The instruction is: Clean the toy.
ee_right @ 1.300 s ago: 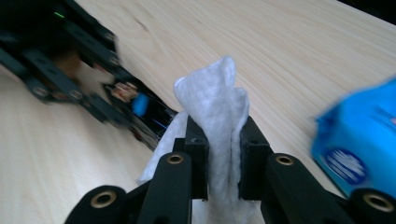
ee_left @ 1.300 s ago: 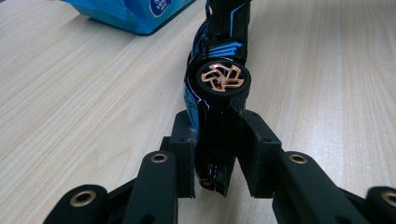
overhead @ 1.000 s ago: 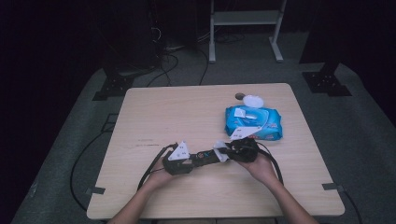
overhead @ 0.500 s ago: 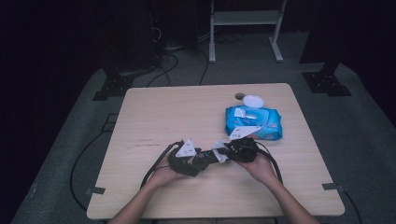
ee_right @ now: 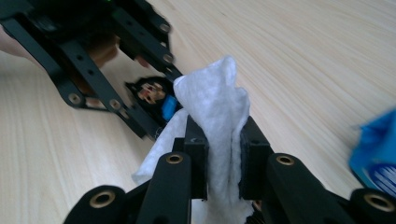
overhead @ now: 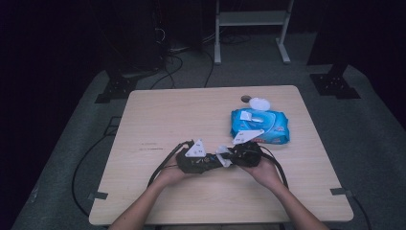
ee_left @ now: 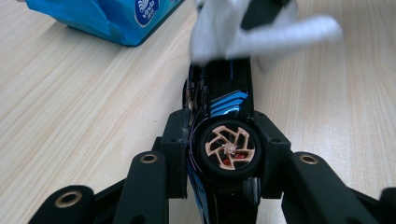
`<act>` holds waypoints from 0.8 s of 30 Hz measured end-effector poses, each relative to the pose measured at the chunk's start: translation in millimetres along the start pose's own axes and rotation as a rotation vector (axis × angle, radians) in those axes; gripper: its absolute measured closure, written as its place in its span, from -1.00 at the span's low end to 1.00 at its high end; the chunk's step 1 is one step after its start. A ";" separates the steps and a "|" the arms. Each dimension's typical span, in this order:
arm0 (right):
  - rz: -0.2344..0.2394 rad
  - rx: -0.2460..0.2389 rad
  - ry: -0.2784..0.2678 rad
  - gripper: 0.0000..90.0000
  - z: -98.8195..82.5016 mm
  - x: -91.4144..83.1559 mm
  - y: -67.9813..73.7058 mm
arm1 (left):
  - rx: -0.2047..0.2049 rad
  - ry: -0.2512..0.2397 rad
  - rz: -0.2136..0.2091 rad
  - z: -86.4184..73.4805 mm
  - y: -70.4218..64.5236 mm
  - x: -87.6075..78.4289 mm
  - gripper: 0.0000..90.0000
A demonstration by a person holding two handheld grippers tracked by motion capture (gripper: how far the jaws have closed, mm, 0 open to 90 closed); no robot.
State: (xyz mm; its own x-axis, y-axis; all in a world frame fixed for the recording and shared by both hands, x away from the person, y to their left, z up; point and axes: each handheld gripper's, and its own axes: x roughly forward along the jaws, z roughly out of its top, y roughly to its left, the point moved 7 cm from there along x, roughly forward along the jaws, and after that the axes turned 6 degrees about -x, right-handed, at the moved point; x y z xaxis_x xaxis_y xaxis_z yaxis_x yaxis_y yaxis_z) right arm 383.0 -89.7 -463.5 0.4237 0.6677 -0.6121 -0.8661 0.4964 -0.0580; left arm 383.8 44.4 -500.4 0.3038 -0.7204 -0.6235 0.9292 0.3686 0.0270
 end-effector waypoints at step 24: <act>-0.013 0.035 -0.052 0.70 -4.9 1.2 -0.8 | -0.008 0.131 -0.002 -15.3 5.4 -18.0 -0.13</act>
State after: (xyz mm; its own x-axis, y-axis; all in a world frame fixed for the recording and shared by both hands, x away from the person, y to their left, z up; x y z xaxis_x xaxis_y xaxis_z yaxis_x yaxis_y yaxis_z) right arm 382.9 -92.0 -468.1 0.4488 0.6889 -0.5692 -0.8511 0.5237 -0.0374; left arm 380.2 68.3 -500.9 0.2716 -0.6380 -0.7205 0.9277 0.3727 0.0196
